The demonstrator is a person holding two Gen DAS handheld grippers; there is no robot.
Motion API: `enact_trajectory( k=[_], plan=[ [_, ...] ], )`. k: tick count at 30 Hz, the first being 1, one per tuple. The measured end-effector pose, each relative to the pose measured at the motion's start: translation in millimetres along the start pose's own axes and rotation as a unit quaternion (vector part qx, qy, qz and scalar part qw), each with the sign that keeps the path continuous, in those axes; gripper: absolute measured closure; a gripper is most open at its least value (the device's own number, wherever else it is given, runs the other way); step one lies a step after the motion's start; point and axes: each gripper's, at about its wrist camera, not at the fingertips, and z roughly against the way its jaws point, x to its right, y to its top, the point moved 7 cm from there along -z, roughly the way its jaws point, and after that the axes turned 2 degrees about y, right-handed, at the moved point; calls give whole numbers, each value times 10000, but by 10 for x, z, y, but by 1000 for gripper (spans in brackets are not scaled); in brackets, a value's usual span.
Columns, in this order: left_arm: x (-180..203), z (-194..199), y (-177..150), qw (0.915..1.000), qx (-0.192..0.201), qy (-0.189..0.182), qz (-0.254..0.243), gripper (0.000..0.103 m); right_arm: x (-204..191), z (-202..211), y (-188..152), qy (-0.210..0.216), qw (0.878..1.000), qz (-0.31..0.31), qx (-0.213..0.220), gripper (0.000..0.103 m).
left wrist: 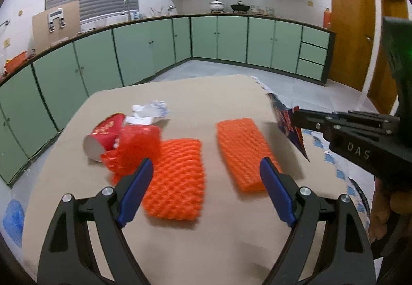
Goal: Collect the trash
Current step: 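Grasp the orange foam net with the left gripper while the right holds the snack bag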
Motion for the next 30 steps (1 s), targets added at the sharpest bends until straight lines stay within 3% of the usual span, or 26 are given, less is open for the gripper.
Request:
enact_trajectory(
  k=[10,11,12,14,15,17,30],
  plan=[
    [639,-436,-76,9984,-339,-269,-361,25,289,178,-88,28,9998,-182,67,102],
    [677,-495,-98,9980,-408,-240,-407,40,308,181,-95,30,9998,-198,62,102],
    [709,-588,-135,9971,-573,-226,-444,63,324,188,-102,37,9997,-218,59,102],
    [717,-672,-172,9960,-765,-339,-305,86,365,212,-105,46,9996,-265,75,102],
    [695,-687,-180,9959,-784,-375,-233,95,381,226,-109,42,9996,-278,86,101],
    [677,-671,-163,9965,-718,-370,-206,103,412,247,-120,40,9995,-310,101,102],
    [578,-200,162,9983,-88,-572,95,103,400,494,-99,39,9994,-293,198,102]
  ],
)
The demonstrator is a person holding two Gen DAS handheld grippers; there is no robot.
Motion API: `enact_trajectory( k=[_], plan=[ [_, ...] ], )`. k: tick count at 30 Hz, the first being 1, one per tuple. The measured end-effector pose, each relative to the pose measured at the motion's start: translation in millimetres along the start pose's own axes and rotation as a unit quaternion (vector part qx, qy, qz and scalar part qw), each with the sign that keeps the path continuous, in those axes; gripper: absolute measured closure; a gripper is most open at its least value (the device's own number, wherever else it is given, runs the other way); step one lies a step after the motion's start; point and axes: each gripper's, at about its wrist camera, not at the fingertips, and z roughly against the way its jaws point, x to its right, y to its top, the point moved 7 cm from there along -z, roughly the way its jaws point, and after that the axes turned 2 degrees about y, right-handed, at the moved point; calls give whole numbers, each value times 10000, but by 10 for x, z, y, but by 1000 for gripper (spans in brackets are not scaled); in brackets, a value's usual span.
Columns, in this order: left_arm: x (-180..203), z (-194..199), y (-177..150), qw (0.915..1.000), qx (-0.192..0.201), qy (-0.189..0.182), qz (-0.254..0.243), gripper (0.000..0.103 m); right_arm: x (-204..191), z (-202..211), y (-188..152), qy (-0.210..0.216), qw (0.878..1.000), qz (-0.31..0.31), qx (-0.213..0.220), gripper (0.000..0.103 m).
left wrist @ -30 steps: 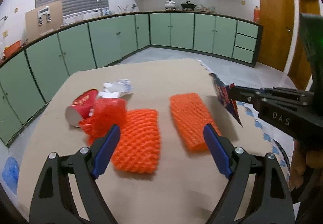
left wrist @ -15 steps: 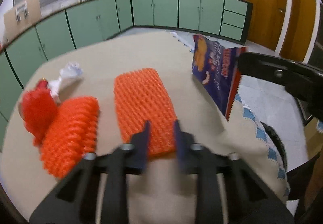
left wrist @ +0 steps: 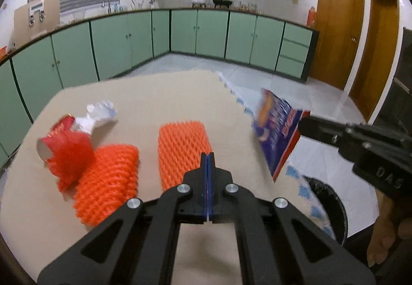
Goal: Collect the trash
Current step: 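Grasp the orange foam net with the left gripper while the right holds the snack bag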
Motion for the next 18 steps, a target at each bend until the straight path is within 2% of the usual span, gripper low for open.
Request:
enact_trajectory(
  k=[3,8,11,13,14,15,17,18],
  plan=[
    [-14,100,23,10000,79,-6,17,103,4,51,-2,-22,10000,-4,-11,102],
    [-29,121,-87,9999,-12,-86,120,103,29,150,-27,-96,10000,9,-5,102],
    [41,69,-180,9995,-199,-227,10,103,130,275,-40,-190,9998,-41,31,102],
    [85,-2,-234,9995,-271,-168,-39,103,225,356,-50,-241,9996,-100,50,102],
    [106,-43,-256,9993,-321,-154,-91,97,251,376,-53,-261,9996,-111,59,102],
    [119,-83,-268,9992,-363,-89,-130,76,284,395,-53,-279,9995,-120,64,102],
    [134,-146,-279,9992,-344,68,-212,52,356,408,-52,-299,9994,-143,77,102],
    [139,-197,-287,9988,-366,161,-268,53,376,401,-48,-297,9994,-153,77,102]
  ],
)
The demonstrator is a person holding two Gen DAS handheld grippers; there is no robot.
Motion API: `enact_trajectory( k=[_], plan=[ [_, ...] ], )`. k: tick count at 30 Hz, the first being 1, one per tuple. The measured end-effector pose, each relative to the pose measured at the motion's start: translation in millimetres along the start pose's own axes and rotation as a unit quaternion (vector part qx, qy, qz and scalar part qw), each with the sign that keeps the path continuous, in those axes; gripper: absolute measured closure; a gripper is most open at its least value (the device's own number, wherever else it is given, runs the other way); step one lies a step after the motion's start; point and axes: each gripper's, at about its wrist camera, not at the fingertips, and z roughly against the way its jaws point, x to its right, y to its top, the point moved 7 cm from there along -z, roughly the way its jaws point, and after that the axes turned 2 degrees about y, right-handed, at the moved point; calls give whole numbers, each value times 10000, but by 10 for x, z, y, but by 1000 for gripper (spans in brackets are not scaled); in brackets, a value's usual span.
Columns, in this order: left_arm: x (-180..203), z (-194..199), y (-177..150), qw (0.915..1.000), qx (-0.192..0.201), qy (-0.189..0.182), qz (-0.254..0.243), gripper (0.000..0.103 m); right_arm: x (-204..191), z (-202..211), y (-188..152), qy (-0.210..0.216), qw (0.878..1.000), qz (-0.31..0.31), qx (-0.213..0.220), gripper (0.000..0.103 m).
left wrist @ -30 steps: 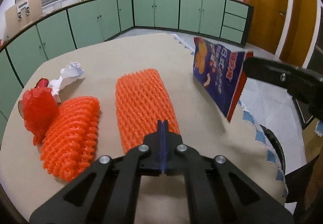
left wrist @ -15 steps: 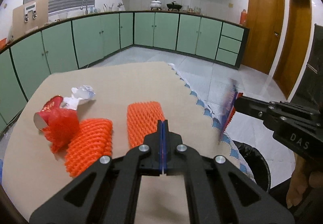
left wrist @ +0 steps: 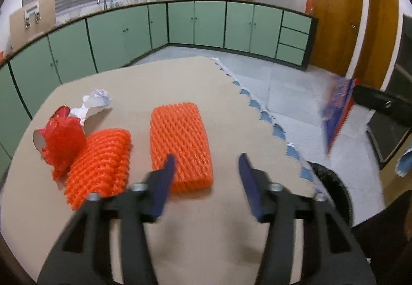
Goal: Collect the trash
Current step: 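Grasp the orange foam net with the left gripper while the right holds the snack bag, then carry the foam net and snack bag to the bin and release both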
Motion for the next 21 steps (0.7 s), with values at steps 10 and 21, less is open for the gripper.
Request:
enact_trajectory(
  k=[10,21],
  plan=[
    [-178,-397,-79,9974,-604,322,207,93,110,-238,-63,140,9997,-141,-120,102],
    [-52,171,197,9986,-159,-122,493,95,97,131,-13,63,9999,-70,63,102]
  ],
)
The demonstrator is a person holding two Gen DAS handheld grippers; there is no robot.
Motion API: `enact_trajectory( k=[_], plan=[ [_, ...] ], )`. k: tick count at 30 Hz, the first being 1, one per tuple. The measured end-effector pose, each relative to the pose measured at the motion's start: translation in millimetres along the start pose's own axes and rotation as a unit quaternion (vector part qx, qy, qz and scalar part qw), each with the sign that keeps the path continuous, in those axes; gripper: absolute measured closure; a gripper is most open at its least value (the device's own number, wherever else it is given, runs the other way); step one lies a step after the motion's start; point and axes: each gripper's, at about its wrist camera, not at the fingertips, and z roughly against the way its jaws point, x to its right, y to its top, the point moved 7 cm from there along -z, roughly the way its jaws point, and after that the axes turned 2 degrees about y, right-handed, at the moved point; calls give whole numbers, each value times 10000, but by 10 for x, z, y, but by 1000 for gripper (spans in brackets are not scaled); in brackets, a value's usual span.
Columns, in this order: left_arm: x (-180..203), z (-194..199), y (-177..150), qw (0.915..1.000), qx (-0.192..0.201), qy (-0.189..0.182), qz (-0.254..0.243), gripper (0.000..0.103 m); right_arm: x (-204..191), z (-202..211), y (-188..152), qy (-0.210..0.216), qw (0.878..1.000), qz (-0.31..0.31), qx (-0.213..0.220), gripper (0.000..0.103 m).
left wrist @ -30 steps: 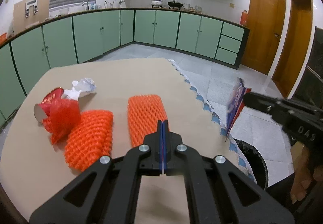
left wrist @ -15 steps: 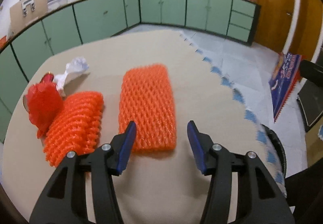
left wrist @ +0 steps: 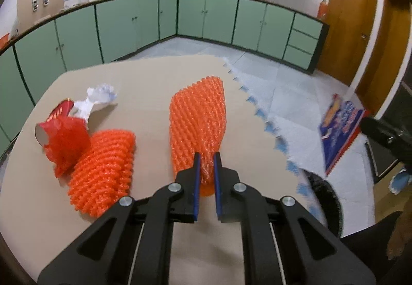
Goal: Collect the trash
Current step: 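Carry the foam net and snack bag to the bin and release both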
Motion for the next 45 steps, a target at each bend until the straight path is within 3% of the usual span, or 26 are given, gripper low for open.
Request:
enact_trajectory(
  k=[9,19,27,31,36,41,44,45],
  plan=[
    [788,337,-62,9971,32,-730,-217,95,315,464,-187,-439,9989,-106,-106,102],
    [1758,98,-404,9858,-497,-1427,-734,95,1144,385,-987,-780,9880,-905,-981,102],
    [2104,-234,-700,9804,-713,-1526,-1025,95,1417,345,-1288,-888,9799,-1228,-1297,101],
    [2106,-375,-839,9802,-835,-1493,-994,94,1486,315,-1406,-900,9742,-1423,-1500,86],
    [2168,-486,-1044,9768,-1036,-1501,-1124,93,1590,470,-1335,-969,9743,-1587,-1273,86],
    [2218,-533,-1136,9747,-1105,-1465,-1275,93,1592,751,-1105,-1144,9786,-1572,-673,86],
    [2241,-537,-1177,9750,-1124,-1382,-1332,87,1568,882,-986,-1150,9802,-1544,-456,84],
    [2246,-518,-1184,9755,-1098,-1350,-1345,80,1547,910,-951,-1145,9809,-1522,-409,84]
  ],
)
